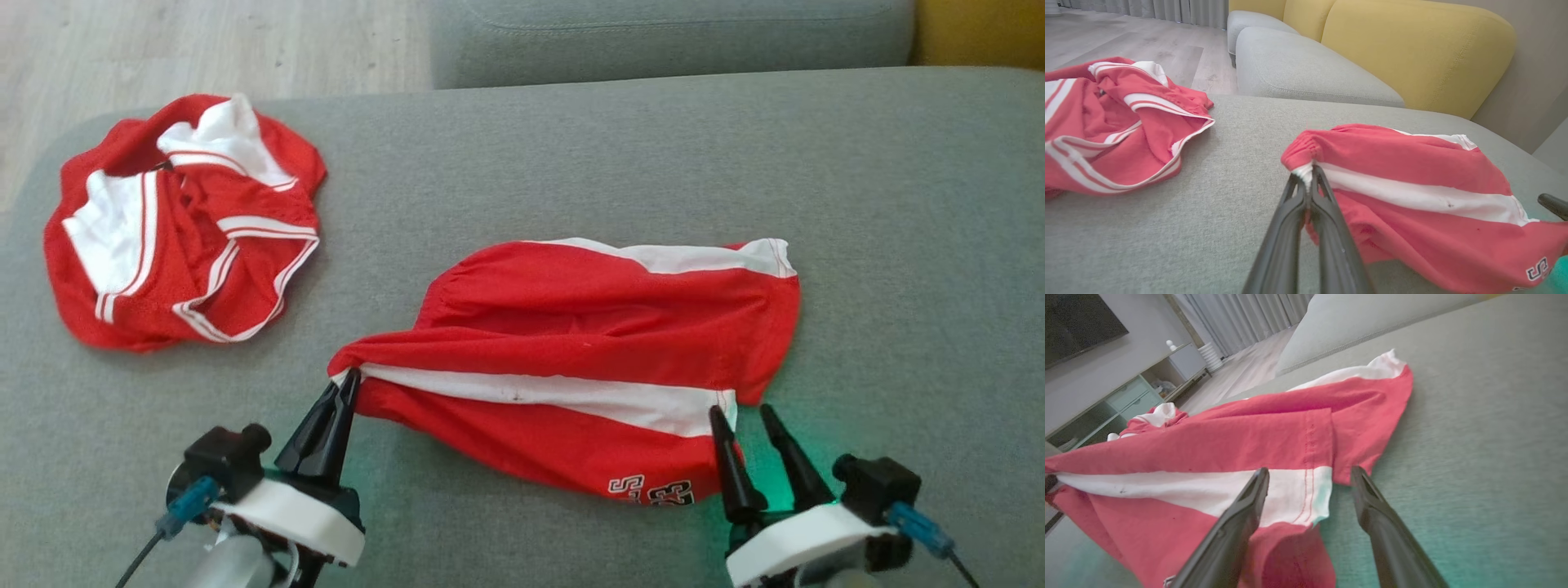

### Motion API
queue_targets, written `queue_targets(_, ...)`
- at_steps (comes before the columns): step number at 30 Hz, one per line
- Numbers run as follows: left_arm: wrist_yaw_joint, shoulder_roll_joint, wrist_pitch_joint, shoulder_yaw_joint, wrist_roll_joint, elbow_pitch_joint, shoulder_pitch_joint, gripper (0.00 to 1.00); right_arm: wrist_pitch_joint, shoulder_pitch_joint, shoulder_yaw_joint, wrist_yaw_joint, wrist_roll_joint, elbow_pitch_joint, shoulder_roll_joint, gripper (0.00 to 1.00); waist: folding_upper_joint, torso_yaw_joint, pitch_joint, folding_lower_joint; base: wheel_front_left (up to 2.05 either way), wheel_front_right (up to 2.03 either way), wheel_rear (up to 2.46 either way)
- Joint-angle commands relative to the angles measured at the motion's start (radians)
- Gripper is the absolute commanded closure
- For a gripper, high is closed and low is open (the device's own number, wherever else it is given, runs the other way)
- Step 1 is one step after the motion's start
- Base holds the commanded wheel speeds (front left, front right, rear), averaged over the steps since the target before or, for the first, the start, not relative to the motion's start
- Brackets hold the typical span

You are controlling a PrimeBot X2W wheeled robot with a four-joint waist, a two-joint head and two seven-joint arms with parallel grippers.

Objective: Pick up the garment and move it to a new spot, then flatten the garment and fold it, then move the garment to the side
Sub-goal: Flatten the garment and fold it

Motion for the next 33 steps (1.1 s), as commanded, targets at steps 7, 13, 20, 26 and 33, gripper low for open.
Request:
queue_targets(7, -0.001, 0.012, -0.005, 0.039, 0.018, -0.005, -0.061, 1.00, -0.004, -0.095, 0.150, 0.003, 0.197, 0.089, -0.076, 0.33, 0.0000, 0.023, 0.010, 0.0000, 0.00, 0.00, 0.00)
queue_targets(13, -0.003, 0.003, -0.005, 0.036, 0.017, 0.003, -0.068, 1.00, -0.004, -0.131, 0.260, 0.003, 0.338, 0.122, -0.120, 0.70, 0.0000, 0.031, 0.014, 0.0000, 0.00, 0.00, 0.00)
queue_targets(20, -0.004, 0.003, -0.005, 0.036, 0.027, -0.002, -0.068, 1.00, -0.004, -0.160, 0.318, 0.003, 0.363, 0.100, -0.168, 1.00, 0.0000, 0.025, 0.009, 0.0000, 0.00, 0.00, 0.00)
queue_targets(26, -0.004, 0.019, -0.005, 0.016, 0.038, -0.048, -0.103, 1.00, -0.004, -0.171, 0.204, 0.003, 0.291, -0.008, -0.207, 1.00, 0.0000, 0.017, 0.021, 0.0000, 0.00, 0.00, 0.00)
queue_targets(33, -0.004, 0.099, 0.055, -0.075, 0.018, -0.153, -0.378, 1.00, -0.004, -0.302, -0.031, 0.003, 0.136, -0.236, -0.285, 1.00, 0.0000, -0.020, 0.111, 0.0000, 0.00, 0.00, 0.00)
